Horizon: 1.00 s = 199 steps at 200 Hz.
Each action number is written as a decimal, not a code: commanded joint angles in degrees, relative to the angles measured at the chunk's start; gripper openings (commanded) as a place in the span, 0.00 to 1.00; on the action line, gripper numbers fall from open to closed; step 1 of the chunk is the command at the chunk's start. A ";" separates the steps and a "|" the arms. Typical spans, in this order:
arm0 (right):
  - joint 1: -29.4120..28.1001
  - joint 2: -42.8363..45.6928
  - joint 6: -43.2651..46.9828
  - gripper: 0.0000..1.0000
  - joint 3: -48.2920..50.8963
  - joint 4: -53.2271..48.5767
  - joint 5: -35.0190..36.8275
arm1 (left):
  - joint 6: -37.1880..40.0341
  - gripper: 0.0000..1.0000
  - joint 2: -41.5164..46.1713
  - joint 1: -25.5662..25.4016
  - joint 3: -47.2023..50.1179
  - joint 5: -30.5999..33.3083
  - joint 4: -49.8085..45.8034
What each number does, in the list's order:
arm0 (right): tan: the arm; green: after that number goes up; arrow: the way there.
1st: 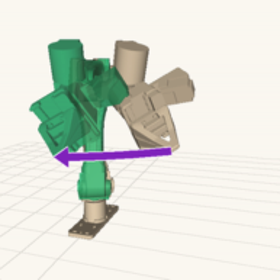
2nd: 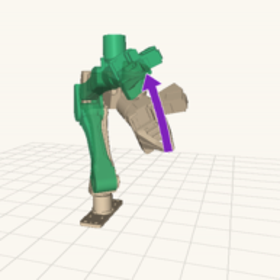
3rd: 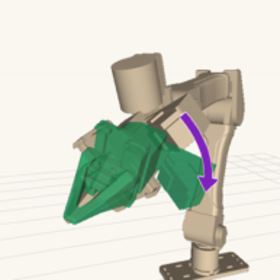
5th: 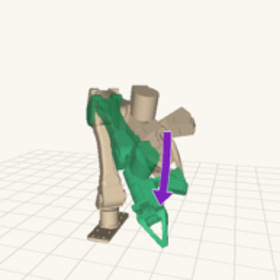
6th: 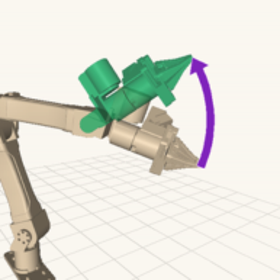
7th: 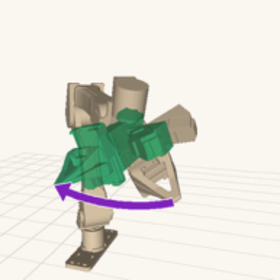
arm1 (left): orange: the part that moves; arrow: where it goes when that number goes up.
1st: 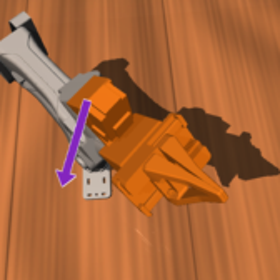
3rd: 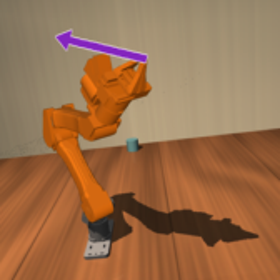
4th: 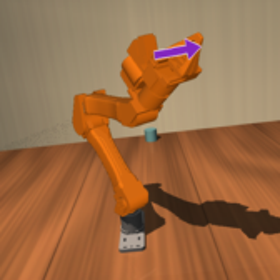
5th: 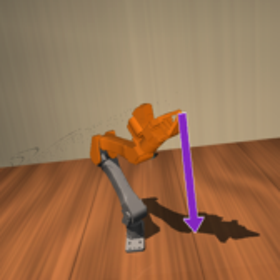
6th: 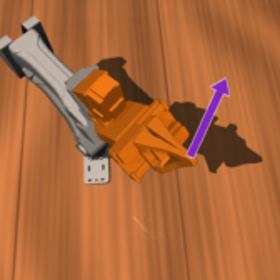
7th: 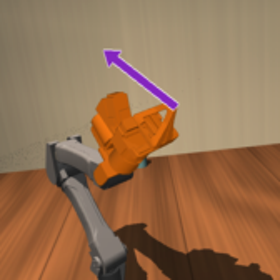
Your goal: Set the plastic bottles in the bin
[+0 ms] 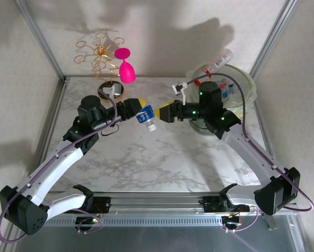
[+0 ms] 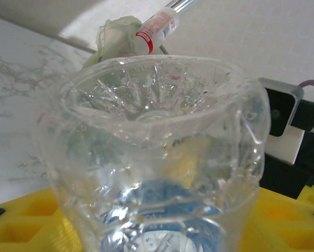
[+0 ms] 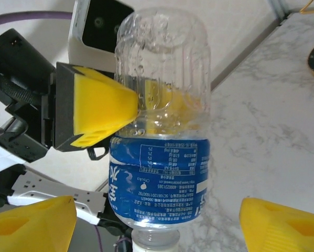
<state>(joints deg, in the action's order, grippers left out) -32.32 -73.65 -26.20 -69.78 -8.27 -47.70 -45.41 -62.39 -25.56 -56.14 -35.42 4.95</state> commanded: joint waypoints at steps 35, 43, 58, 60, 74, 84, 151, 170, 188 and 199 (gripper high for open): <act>-4.62 -3.69 -2.13 0.85 0.09 6.07 -3.63 | -1.23 0.55 -0.42 -1.15 -1.60 -3.01 7.76; -5.24 -4.30 -2.06 0.85 -0.09 6.14 -3.49 | -1.64 0.55 -0.53 -1.33 -1.45 -3.40 8.48; -5.82 -5.01 -3.73 0.85 0.15 8.16 -3.37 | -1.94 0.55 -0.58 -1.90 -1.08 -3.48 9.15; -5.89 -4.99 -4.03 0.84 0.25 8.64 -3.50 | -1.89 0.55 -0.51 -1.89 -1.08 -3.40 9.16; -6.09 -5.19 -5.15 0.80 0.44 10.48 -3.43 | -1.80 0.55 -0.18 -2.30 -0.61 -3.07 9.38; -6.09 -5.17 -5.44 0.76 0.29 10.97 -3.19 | -1.68 0.55 -0.22 -2.54 -0.55 -3.02 9.17; -6.17 -4.66 -5.56 0.47 -0.29 11.15 -1.65 | -1.11 0.58 -0.28 -3.97 -0.90 -3.12 8.69; -6.15 -3.91 -5.26 0.40 -0.09 10.65 -0.89 | -0.17 0.64 -0.21 -4.06 -1.34 -2.80 7.24; -6.09 -3.20 -4.87 0.38 0.07 9.96 -0.35 | 0.82 0.77 0.37 -4.15 -1.65 -1.67 5.27; -6.12 -2.68 -4.37 0.38 0.14 9.02 0.58 | 1.52 0.86 0.98 -4.14 -1.91 -0.72 4.03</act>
<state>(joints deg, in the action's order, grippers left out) -38.13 -78.61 -31.53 -69.58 0.95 -49.04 -45.93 -62.83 -28.99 -56.14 -36.51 10.41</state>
